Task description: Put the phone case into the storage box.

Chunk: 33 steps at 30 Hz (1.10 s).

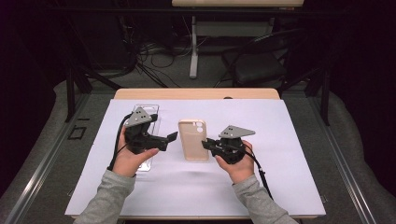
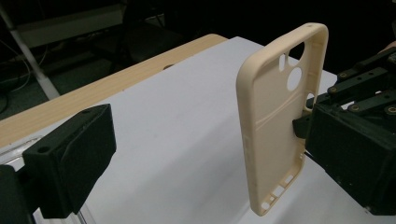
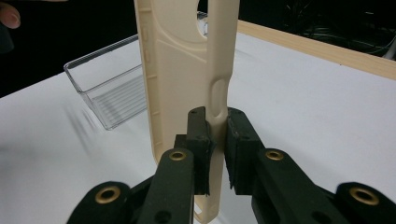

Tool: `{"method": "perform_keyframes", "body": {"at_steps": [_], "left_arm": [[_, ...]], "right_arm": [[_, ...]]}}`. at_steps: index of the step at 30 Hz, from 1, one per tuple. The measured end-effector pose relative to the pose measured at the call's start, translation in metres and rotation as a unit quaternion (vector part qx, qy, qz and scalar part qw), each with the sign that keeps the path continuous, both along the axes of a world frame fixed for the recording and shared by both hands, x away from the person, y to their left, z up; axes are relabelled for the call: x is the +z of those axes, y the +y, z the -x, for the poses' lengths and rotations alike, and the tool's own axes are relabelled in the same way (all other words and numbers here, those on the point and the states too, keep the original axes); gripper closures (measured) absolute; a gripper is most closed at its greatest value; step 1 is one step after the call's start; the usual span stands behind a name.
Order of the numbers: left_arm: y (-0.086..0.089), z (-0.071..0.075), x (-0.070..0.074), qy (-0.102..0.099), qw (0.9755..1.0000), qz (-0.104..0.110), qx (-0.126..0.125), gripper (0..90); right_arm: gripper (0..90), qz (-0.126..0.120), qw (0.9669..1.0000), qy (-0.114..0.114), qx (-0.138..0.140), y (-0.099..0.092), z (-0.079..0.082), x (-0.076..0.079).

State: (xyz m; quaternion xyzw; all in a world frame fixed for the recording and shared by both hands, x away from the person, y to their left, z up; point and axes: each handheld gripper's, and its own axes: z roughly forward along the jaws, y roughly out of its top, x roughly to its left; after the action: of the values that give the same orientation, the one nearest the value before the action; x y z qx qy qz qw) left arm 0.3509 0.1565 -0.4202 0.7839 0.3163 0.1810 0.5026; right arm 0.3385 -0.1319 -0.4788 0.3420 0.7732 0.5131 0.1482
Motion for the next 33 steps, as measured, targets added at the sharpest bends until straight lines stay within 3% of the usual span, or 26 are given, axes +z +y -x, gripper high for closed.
{"method": "perform_keyframes", "body": {"at_steps": [5,33], "left_arm": [[-0.004,0.004,0.002,-0.009,0.9999,-0.012,-0.002,5.6],[-0.014,0.010,0.002,-0.014,0.9994,-0.023,-0.020,16.3]], "right_arm": [[81.4,0.000,1.0000,0.006,-0.002,0.002,0.002,0.001],[81.4,0.013,0.9998,0.011,-0.013,0.011,0.007,-0.003]]}}
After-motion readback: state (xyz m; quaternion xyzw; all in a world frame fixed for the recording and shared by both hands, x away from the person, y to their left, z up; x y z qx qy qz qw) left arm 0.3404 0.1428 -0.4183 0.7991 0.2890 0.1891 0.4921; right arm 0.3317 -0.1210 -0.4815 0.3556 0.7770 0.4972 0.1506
